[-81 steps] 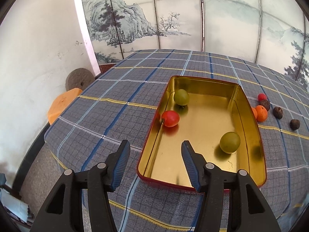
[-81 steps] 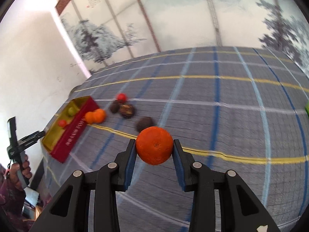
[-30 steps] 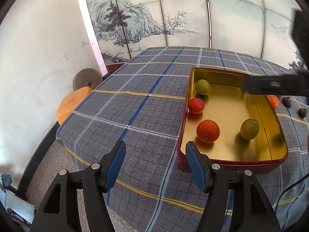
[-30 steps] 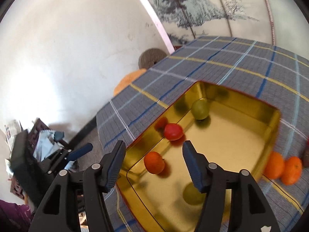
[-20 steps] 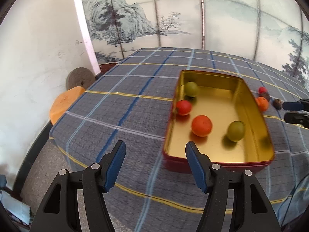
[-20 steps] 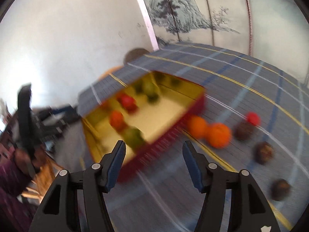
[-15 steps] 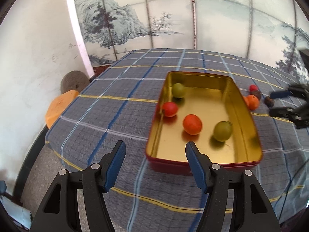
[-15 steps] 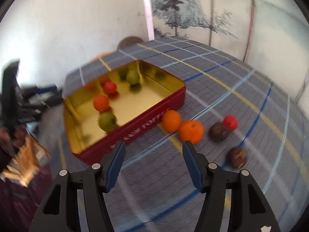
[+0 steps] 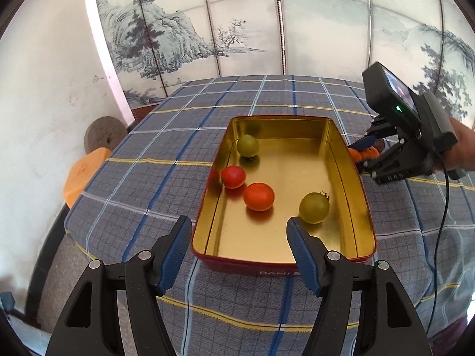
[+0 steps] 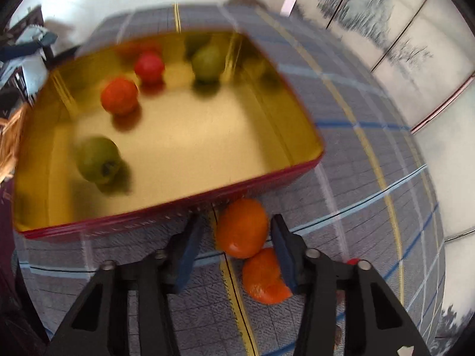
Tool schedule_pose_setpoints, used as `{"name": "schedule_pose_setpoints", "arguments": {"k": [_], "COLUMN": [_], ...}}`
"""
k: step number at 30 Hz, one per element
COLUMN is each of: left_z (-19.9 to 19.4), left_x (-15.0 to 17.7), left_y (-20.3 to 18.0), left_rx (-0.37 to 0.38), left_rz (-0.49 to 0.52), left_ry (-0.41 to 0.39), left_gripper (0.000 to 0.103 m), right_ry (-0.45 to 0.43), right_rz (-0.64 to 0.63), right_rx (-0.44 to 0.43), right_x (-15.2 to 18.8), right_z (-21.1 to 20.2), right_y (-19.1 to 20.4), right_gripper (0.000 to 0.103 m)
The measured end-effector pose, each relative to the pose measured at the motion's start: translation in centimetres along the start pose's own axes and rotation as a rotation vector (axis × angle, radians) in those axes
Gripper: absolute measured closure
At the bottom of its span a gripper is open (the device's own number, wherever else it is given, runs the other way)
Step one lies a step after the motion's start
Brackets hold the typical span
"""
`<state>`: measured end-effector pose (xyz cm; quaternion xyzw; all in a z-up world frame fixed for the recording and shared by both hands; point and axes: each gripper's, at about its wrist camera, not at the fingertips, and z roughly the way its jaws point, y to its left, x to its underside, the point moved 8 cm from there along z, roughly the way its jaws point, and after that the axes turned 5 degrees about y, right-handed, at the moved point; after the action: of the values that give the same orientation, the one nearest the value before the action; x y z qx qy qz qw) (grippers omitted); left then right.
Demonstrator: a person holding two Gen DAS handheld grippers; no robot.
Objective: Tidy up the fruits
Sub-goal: 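Grasp another tangerine with the right gripper while the left gripper grasps a brown dried fruit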
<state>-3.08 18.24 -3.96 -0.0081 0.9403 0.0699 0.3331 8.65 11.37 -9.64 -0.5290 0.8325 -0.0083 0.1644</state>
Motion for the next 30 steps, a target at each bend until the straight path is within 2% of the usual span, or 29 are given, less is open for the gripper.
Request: {"name": "schedule_pose_setpoints", "arguments": {"k": [1,3,5,7,9,10,12,13,15,19,22,23,26,30], "left_z": [-0.1,-0.3,-0.8,-1.2,-1.4,-1.6,-1.9,-2.0,-2.3,-2.4,-1.9,-1.5,0.0,2.4], "left_x": [-0.1,-0.3,-0.5,-0.7,-1.1,-1.2,-1.6,-1.9,-2.6,-4.6,-6.1,-6.5,-7.3,-8.4], "left_y": [-0.1,-0.4,-0.9,-2.0,-3.2,-4.0,-6.1,-7.2,-9.8,-15.2,-19.2,-21.2,-26.0,-31.6], "left_rx": [0.0,0.003,0.014,0.032,0.05,0.063,0.113,0.148,0.228,0.325,0.416,0.468,0.517,0.519], "left_rz": [0.003,0.008,0.014,0.035,0.06,0.077,0.116,0.132,0.167,0.236,0.236,0.245,0.299,0.341], "left_ry": [-0.001,-0.003,-0.012,-0.019,-0.026,-0.03,-0.034,-0.033,-0.041,-0.04,-0.014,0.008,0.051,0.072], "left_gripper": [0.036,0.036,0.036,0.036,0.036,0.036,0.036,0.036,0.036,0.036,0.036,0.036,0.036,0.036], "right_ry": [-0.003,-0.054,-0.175,-0.277,-0.355,-0.378,-0.378,-0.368,-0.348,-0.308,-0.332,-0.351,-0.379,-0.411], "right_rz": [0.009,0.05,0.16,0.283,0.436,0.539,0.672,0.778,0.896,1.035,1.094,1.105,1.118,1.112], "right_rx": [0.007,0.004,-0.027,-0.022,-0.002,0.037,0.08,0.091,0.116,0.144,0.137,0.125,0.099,0.067], "right_x": [0.1,0.5,2.3,5.4,10.2,14.1,19.5,23.5,28.6,35.0,36.9,37.0,37.0,37.1], "right_z": [-0.3,-2.0,-5.8,-9.1,-11.7,-12.7,-13.1,-12.9,-12.4,-10.9,-10.5,-10.3,-10.4,-10.5], "right_y": [-0.2,-0.3,-0.9,-2.2,-4.4,-6.0,-8.3,-9.7,-11.1,-12.1,-12.3,-12.3,-12.7,-12.7], "right_gripper": [0.074,0.074,0.074,0.074,0.074,0.074,0.074,0.074,0.074,0.074,0.073,0.073,0.073,0.072]}}
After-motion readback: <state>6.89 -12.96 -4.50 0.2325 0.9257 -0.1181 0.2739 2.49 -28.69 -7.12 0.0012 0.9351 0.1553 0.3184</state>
